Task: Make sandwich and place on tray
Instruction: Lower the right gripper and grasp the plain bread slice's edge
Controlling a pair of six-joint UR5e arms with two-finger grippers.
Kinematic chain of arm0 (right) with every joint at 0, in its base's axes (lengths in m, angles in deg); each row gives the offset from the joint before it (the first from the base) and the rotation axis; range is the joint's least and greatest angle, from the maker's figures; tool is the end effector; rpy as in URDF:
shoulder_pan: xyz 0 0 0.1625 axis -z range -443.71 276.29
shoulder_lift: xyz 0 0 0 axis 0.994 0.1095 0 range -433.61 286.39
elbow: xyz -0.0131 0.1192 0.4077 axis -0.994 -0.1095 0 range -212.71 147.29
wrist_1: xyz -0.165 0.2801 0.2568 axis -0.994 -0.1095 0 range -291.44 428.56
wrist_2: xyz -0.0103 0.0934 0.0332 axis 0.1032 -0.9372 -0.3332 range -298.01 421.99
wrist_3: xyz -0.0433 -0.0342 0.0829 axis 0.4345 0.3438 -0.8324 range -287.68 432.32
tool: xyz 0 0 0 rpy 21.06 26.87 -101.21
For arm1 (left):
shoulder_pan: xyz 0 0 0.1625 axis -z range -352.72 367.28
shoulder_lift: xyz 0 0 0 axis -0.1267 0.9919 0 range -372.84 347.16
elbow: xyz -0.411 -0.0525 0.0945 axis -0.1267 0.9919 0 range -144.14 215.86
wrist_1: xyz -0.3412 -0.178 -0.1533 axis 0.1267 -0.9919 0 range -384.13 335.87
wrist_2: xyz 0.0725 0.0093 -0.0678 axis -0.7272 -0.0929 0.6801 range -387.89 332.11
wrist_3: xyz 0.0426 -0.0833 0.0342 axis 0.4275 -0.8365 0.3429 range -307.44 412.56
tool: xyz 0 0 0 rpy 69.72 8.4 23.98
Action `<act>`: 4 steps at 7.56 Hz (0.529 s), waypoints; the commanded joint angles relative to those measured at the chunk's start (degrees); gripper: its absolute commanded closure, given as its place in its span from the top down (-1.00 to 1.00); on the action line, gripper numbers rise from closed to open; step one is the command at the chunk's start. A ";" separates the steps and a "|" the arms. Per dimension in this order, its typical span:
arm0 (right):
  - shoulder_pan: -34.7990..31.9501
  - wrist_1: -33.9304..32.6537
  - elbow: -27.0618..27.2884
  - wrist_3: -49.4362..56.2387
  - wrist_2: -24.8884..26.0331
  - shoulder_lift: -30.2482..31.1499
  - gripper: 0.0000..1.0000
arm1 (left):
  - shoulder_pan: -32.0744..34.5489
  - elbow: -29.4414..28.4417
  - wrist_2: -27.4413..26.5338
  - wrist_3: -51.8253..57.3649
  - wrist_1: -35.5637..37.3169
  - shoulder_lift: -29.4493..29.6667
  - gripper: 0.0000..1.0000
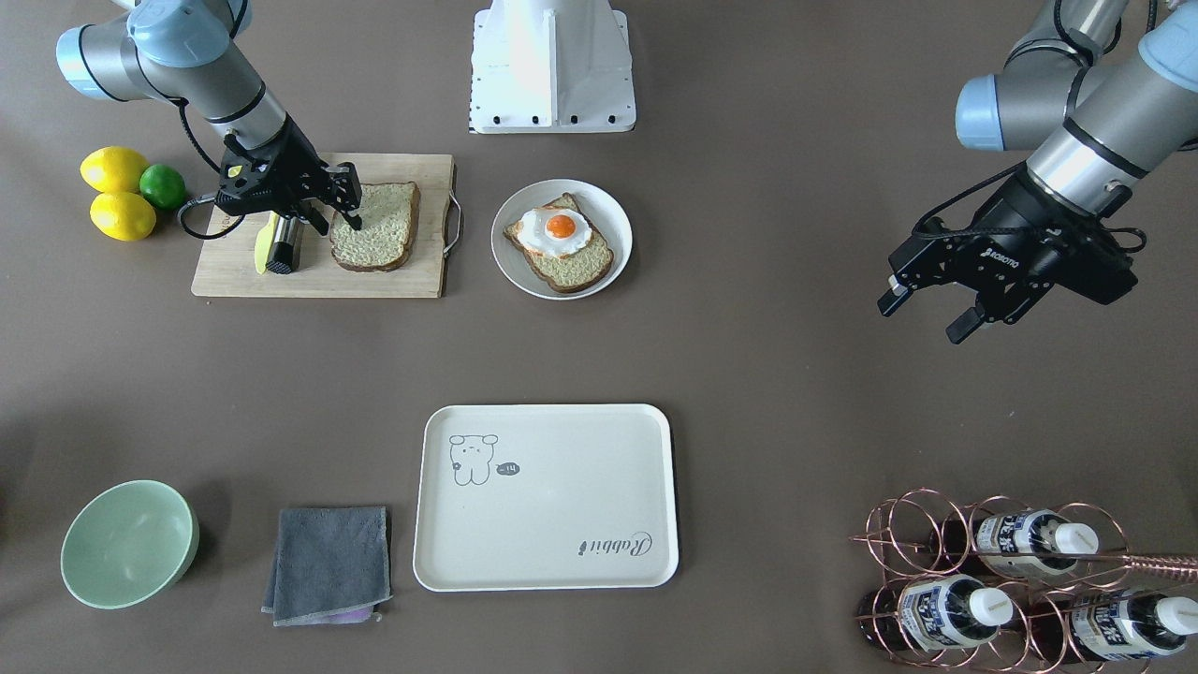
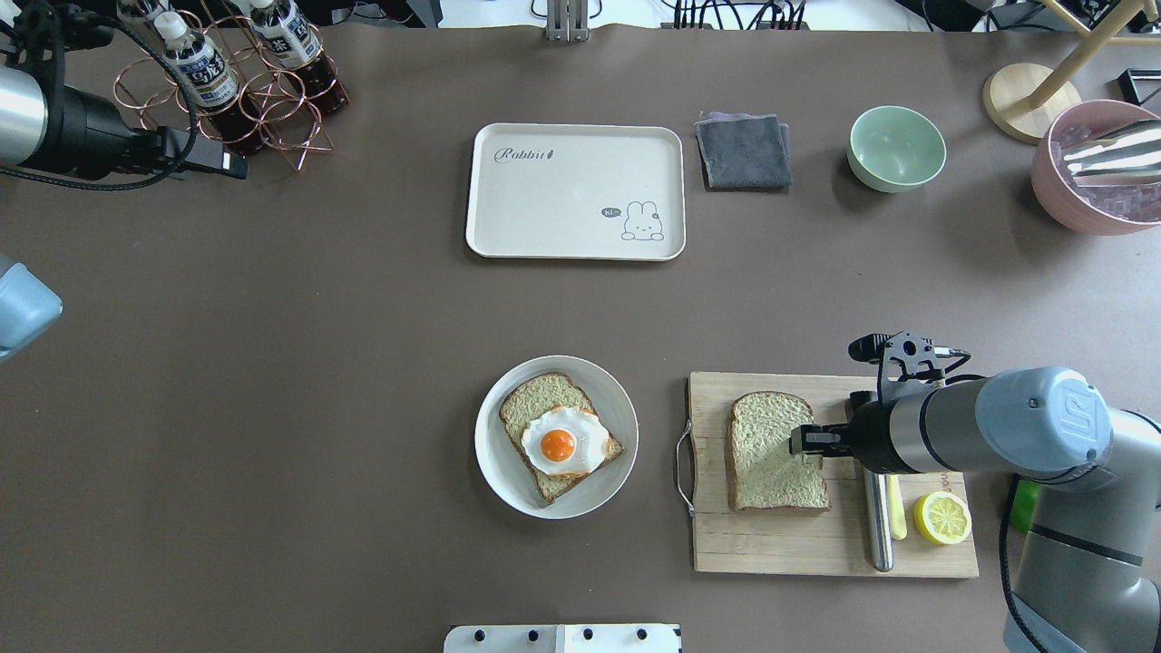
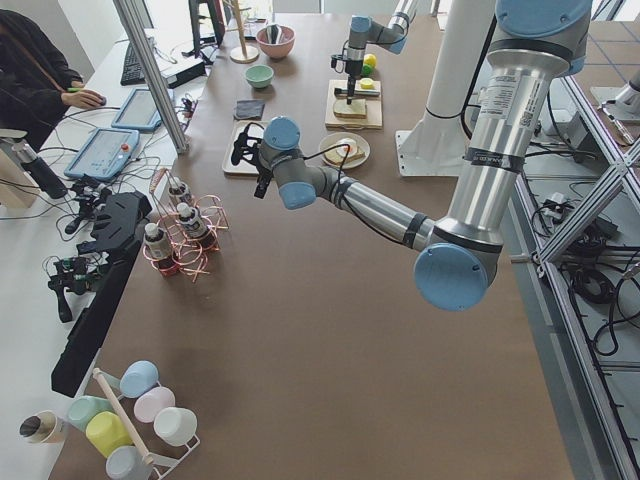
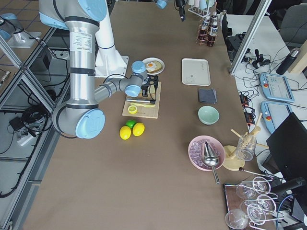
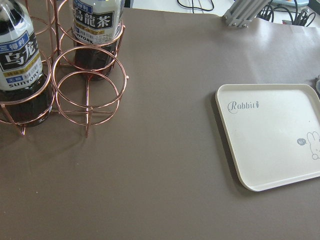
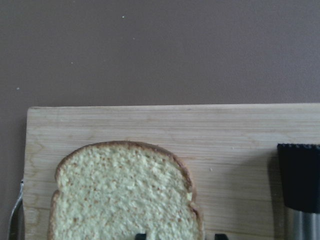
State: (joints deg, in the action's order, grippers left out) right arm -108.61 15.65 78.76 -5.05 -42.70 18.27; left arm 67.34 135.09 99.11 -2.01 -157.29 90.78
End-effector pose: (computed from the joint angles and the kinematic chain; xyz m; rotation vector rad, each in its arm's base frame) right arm -0.3997 -0.3047 0.4253 0.0937 -1.0064 0.0686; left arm 0.2233 -0.5346 0.3644 0.4342 1.1616 -0.0017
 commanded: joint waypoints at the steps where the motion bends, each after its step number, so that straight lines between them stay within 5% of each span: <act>1: -0.06 0.00 -0.03 -0.59 0.10 0.05 -1.00 | -0.03 -0.09 0.00 0.00 0.00 0.00 0.93; 4: -1.28 0.09 2.32 -4.97 -1.65 -0.92 -1.00 | -0.03 -0.18 0.00 0.09 0.00 0.26 0.91</act>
State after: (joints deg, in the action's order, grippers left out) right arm -108.78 15.70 79.19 -7.46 -43.10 17.72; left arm 67.31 134.96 99.11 -1.97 -157.29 90.83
